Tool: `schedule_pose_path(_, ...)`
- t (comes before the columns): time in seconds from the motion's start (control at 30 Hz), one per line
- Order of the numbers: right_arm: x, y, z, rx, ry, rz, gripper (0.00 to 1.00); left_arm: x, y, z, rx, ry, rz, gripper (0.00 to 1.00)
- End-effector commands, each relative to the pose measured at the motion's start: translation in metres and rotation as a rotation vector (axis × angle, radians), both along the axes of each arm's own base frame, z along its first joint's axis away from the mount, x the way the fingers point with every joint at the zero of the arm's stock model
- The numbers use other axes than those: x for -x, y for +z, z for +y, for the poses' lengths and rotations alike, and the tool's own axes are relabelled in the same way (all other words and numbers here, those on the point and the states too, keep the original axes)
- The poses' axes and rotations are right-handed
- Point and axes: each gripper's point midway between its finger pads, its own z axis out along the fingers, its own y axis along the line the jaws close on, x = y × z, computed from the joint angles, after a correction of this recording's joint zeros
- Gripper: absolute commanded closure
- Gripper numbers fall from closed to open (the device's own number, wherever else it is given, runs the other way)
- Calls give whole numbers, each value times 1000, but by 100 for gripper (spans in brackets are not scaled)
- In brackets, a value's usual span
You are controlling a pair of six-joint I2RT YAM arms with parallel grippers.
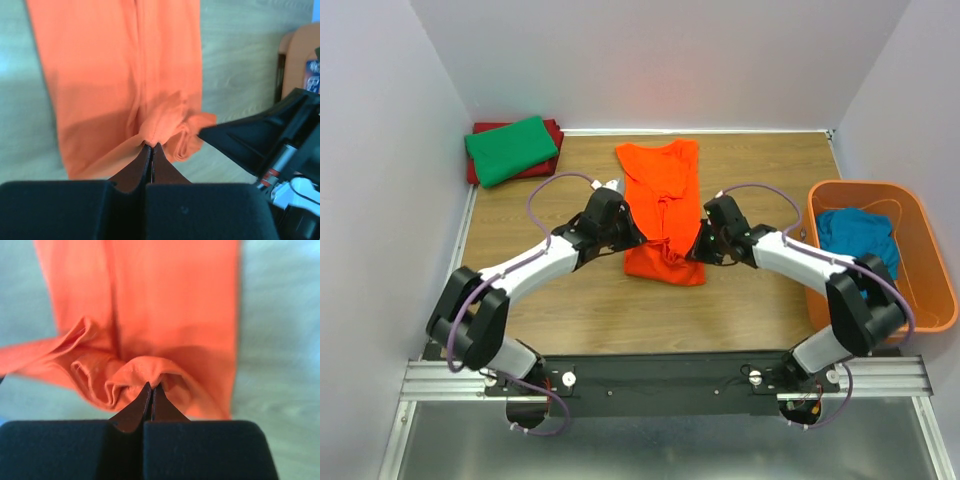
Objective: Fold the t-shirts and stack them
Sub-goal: Fold the folded rectangular tshirt in 1/3 of the way
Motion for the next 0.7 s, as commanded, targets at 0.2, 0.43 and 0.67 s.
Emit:
schedule_pose_path(0.2, -95, -9, -18, 90, -117, -109, 99, -62, 4, -14, 39, 90, -43, 100)
schedule_pose_path(0.43, -124, -2, -23, 56, -147, -124, 99, -86, -4, -3, 40, 147, -34, 100)
schedule_pose_path(0.67, -148, 1, -23, 8, -143, -120, 99, -108, -4, 11, 36, 177, -43, 100)
